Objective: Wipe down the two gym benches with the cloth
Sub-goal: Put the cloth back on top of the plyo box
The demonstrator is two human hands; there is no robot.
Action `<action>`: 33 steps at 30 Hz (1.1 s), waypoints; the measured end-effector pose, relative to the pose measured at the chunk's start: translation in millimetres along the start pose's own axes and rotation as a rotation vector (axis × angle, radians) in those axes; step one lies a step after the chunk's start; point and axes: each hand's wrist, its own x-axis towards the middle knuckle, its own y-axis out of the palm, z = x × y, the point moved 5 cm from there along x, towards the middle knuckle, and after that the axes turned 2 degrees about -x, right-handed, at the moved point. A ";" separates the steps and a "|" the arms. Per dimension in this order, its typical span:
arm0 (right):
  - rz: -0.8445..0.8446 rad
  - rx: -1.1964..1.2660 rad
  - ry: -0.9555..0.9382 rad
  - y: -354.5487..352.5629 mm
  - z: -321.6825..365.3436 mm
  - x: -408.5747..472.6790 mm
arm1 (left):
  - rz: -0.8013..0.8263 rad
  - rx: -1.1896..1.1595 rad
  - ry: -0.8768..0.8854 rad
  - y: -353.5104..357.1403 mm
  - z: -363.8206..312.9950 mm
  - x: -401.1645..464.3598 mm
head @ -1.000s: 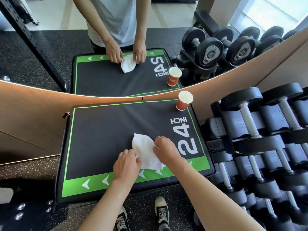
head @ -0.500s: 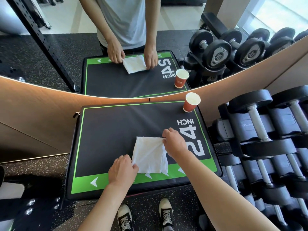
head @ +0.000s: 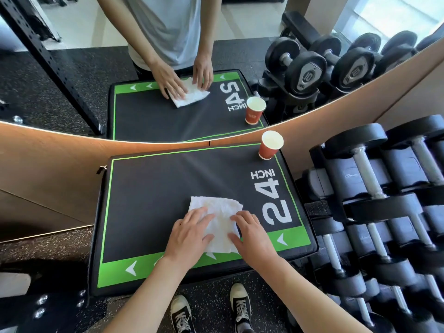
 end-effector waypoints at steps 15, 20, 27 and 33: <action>-0.017 -0.147 -0.162 7.8 3.7 -1.8 | -0.010 0.101 -0.103 12.7 18.6 -9.8; 0.132 -0.201 -0.234 36.1 24.4 14.1 | -0.038 0.067 -0.120 2.3 46.5 -17.9; 0.182 -0.252 -0.285 66.0 73.3 61.8 | -0.051 0.042 -0.198 -12.2 114.6 -30.7; 0.201 -0.266 -0.291 77.6 125.1 110.1 | -0.047 0.014 -0.220 -36.5 179.7 -14.5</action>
